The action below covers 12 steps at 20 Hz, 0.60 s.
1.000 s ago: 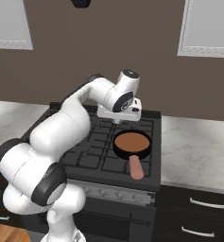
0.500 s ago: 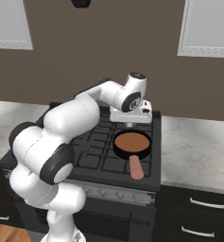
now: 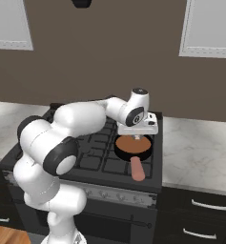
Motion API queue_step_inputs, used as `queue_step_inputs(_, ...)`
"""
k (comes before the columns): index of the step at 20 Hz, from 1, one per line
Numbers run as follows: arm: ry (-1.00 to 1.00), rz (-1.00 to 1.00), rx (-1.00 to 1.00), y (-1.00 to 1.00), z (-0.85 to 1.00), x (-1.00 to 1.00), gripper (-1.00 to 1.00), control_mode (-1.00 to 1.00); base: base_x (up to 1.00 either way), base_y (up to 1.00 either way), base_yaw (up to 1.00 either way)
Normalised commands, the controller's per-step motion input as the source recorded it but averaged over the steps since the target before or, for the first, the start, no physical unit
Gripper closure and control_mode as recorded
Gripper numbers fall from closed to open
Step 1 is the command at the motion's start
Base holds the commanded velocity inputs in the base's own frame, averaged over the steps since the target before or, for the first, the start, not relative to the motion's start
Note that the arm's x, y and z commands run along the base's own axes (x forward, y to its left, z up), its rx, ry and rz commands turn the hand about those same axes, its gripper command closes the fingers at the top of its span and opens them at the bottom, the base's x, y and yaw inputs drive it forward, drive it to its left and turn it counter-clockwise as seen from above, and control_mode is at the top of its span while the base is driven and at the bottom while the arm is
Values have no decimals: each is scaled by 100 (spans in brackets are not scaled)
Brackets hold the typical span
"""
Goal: Pick up the sugar cube(s) and place them in the saucepan with hot chocolate.
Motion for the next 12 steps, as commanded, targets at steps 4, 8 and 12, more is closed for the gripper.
queue_step_inputs(4,6,-5,0,0,-43,32,100,-100,0,0,0)
queue_step_inputs(8,10,-5,0,0,-42,46,100,-100,0,0,0)
queue_step_inputs(12,9,-2,0,0,-26,52,100,-100,0,0,0)
